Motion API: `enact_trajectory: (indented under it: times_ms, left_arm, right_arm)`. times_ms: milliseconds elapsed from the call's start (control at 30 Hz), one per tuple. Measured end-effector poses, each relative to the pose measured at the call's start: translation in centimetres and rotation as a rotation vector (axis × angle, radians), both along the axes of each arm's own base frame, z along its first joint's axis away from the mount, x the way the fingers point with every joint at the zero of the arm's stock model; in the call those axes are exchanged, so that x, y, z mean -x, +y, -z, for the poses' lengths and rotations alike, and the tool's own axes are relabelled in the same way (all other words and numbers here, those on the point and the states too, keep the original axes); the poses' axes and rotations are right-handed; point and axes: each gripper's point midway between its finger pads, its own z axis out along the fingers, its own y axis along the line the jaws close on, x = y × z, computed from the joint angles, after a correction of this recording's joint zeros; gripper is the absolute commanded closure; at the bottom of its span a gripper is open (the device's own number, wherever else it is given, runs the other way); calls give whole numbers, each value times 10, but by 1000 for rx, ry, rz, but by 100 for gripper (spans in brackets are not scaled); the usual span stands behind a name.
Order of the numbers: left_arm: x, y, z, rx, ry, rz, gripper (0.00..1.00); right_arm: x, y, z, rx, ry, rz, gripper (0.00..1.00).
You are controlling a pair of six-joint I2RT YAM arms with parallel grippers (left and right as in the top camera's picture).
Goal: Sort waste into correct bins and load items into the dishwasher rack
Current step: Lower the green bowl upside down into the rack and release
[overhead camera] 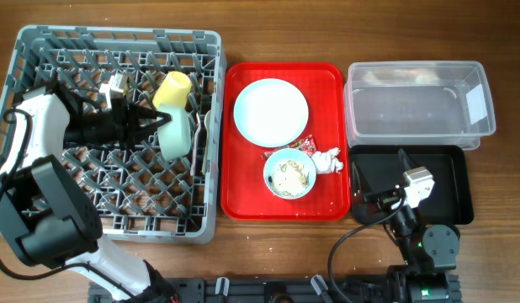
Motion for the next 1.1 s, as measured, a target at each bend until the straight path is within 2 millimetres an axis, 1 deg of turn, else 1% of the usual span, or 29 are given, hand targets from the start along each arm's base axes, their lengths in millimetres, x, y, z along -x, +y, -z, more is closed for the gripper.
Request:
enact_trajectory:
  times_ms: [267, 300, 333, 367, 533, 600, 700, 800, 967, 1033, 1100]
  left_arm:
    - [-1, 8, 3, -16, 28, -22, 96]
    - [-1, 9, 4, -18, 31, -25, 94]
    - [-1, 11, 6, -28, 34, -26, 67]
    - [-1, 13, 8, -39, 35, -29, 0]
    - [5, 25, 22, -109, 78, -25, 0]
    - [7, 31, 24, -112, 112, -45, 0]
    - [11, 46, 23, -100, 178, -99, 0]
    - [11, 66, 14, -92, 218, -162, 0]
    - [-1, 102, -10, -147, 189, -254, 0]
    - [-2, 111, -15, -198, 203, -271, 0]
    - [2, 112, -19, -261, 215, -272, 0]
  right_arm:
    - [0, 0, 0, 0, 0, 0, 0]
    - [0, 0, 0, 0, 0, 0, 0]
    - [0, 0, 0, 0, 0, 0, 0]
    - [0, 0, 0, 0, 0, 0, 0]
    - [0, 0, 0, 0, 0, 0, 0]
    - [0, 0, 0, 0, 0, 0, 0]
    - [0, 0, 0, 0, 0, 0, 1]
    - [0, 0, 0, 0, 0, 0, 0]
    - [0, 0, 0, 0, 0, 0, 0]
    - [0, 0, 0, 0, 0, 0, 0]
    - [0, 0, 0, 0, 0, 0, 0]
